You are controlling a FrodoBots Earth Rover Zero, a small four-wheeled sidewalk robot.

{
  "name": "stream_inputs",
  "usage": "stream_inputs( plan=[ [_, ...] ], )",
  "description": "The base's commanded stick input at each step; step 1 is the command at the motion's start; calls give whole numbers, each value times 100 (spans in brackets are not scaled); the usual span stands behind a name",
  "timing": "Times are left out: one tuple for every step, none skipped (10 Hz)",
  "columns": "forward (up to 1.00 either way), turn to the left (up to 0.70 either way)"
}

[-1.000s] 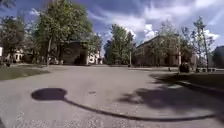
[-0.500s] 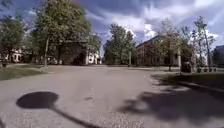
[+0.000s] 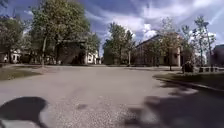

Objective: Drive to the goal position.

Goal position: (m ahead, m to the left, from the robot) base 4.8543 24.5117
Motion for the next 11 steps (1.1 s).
stream_inputs(
  plan=[
    [70, 6],
    [70, 6],
    [70, 9],
    [70, 38],
    [70, 41],
    [70, 41],
    [70, 41],
    [70, 41],
    [70, 41],
    [70, 41],
    [70, 22]
  ],
)
